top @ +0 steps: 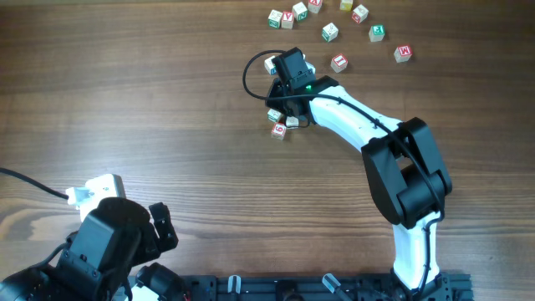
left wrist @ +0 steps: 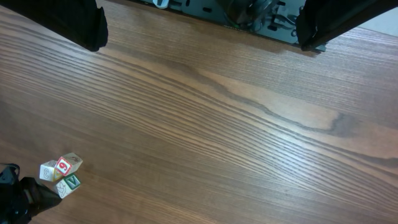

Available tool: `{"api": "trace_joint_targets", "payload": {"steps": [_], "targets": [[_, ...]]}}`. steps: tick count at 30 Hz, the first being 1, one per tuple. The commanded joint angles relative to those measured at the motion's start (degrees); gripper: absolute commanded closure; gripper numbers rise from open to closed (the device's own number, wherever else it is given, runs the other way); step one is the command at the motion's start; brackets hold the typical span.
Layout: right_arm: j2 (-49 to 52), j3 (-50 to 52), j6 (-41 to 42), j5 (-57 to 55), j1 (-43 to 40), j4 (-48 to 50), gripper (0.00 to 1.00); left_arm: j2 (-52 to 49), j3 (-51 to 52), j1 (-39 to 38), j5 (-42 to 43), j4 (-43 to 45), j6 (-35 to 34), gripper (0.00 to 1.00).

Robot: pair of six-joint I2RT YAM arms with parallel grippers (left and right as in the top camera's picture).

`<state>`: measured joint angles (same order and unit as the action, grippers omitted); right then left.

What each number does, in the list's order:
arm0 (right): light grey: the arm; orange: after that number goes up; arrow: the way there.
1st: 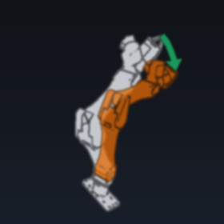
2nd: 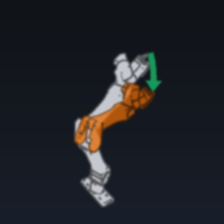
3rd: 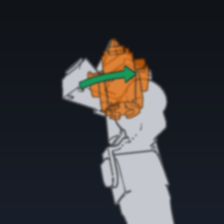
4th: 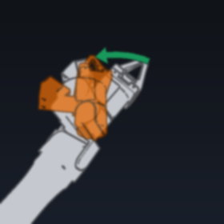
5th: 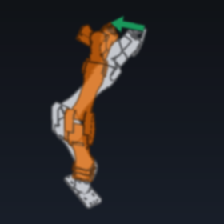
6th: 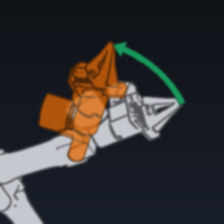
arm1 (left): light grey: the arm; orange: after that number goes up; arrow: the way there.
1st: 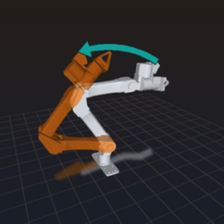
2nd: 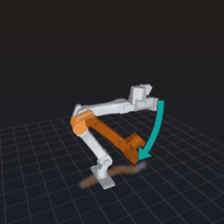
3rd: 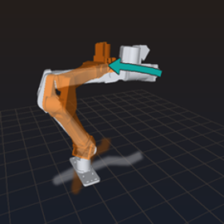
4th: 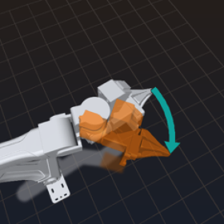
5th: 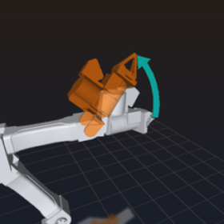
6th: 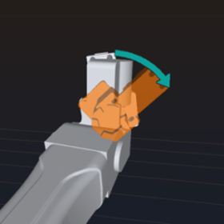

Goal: Form a circle

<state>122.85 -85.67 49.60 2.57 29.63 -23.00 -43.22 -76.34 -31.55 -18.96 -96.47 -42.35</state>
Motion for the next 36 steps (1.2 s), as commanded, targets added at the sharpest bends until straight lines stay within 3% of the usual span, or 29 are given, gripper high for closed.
{"api": "trace_joint_targets", "payload": {"steps": [1,36], "targets": [[1.4,-1.4,0.5,0.5,-0.1,-0.3,0.95,0.1,0.1,0.3,0.1,0.0,-0.7,0.00],[1.0,-1.4,0.5,1.4,-0.1,-2.2,0.95,0.1,0.1,0.3,0.1,0.0,-0.7,0.00]]}}
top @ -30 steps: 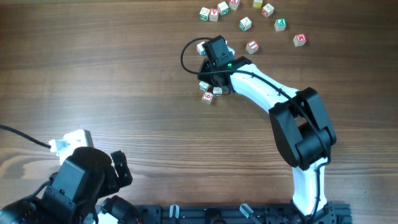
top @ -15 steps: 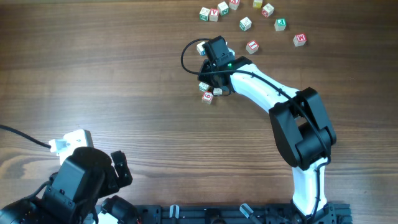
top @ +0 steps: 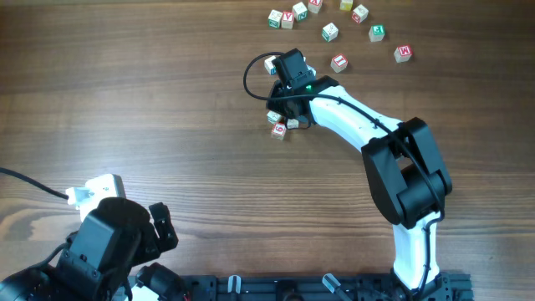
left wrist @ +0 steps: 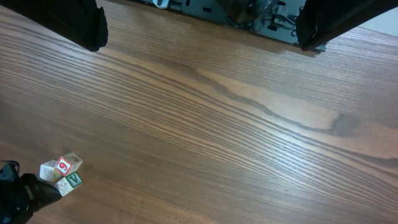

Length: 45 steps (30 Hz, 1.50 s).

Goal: Form a circle

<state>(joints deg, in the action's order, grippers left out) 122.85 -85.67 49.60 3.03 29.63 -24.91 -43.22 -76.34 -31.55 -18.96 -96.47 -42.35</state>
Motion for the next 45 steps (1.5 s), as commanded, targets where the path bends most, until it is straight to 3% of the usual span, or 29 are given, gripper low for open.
{"api": "trace_joint_targets", "payload": {"steps": [1,15,20,45], "targets": [[1.0,-1.4,0.5,0.9,-0.1,-0.3,0.96,0.1,0.1,0.3,0.1,0.0,-0.7,0.00],[0.7,-5.5,0.5,-5.8,-0.1,-1.2,0.95,0.1,0.1,0.3,0.1,0.0,-0.7,0.00],[0.7,-6.6,-4.6,-5.6,1.3,2.2,0.95,0.1,0.1,0.3,0.1,0.0,-0.7,0.00],[4.5,-6.6,-4.4,-4.5,3.4,0.5,0.95,0.1,0.1,0.3,0.1,0.0,-0.7,0.00]]}}
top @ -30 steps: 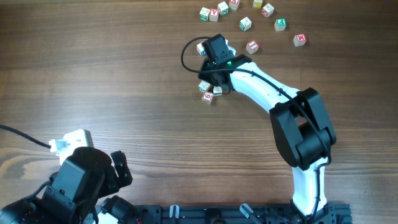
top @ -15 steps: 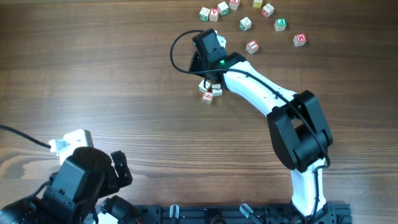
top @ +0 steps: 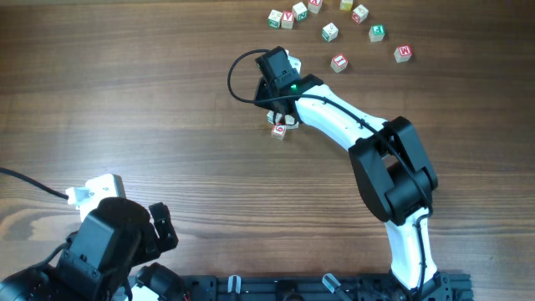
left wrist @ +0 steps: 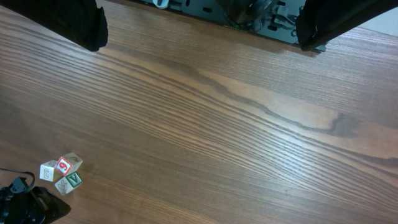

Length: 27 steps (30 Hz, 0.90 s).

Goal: Form a circle

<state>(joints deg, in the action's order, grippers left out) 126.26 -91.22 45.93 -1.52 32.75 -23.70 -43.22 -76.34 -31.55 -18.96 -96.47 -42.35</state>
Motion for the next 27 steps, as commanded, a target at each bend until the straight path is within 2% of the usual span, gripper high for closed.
{"api": "trace_joint_targets", "payload": {"steps": [1,27], "targets": [[1.0,-1.0,-0.7,0.1,0.2,-1.3,0.95,0.1,0.1,0.3,0.1,0.0,-0.7,0.00],[1.0,-1.0,0.7,0.0,0.2,-3.2,0.95,0.1,0.1,0.3,0.1,0.0,-0.7,0.00]]}}
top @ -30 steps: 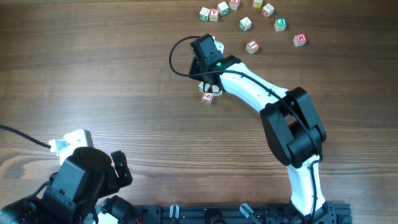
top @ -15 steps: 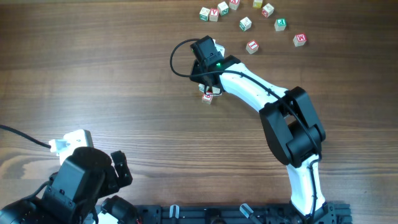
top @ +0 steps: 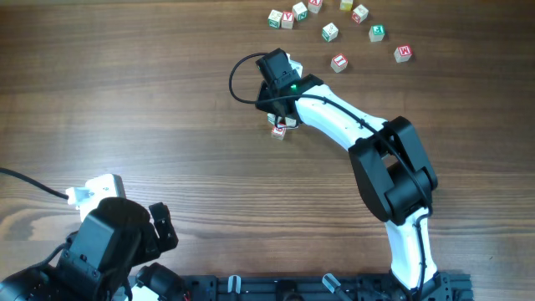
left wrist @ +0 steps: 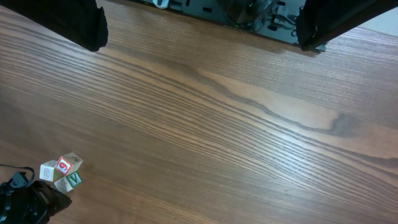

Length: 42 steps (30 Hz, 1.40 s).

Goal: Form a circle

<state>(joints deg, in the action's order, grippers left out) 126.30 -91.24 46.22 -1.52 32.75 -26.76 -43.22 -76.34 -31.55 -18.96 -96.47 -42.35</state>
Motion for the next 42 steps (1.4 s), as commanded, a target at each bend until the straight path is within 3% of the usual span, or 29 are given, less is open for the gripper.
{"api": "trace_joint_targets", "payload": {"steps": [1,28,36,42], "targets": [[1.0,-1.0,0.4,0.0,0.2,-0.1,0.95,0.1,0.1,0.3,0.1,0.0,-0.7,0.00],[0.8,-1.4,1.8,-1.1,0.2,-1.0,0.95,0.1,0.1,0.3,0.1,0.0,-0.7,0.00],[0.6,-3.4,-2.7,-2.8,0.2,1.0,0.95,0.1,0.1,0.3,0.1,0.0,-0.7,0.00],[-1.3,-4.6,-2.5,-6.2,0.2,-2.9,0.96,0.1,0.1,0.3,0.1,0.0,-0.7,0.00]]}}
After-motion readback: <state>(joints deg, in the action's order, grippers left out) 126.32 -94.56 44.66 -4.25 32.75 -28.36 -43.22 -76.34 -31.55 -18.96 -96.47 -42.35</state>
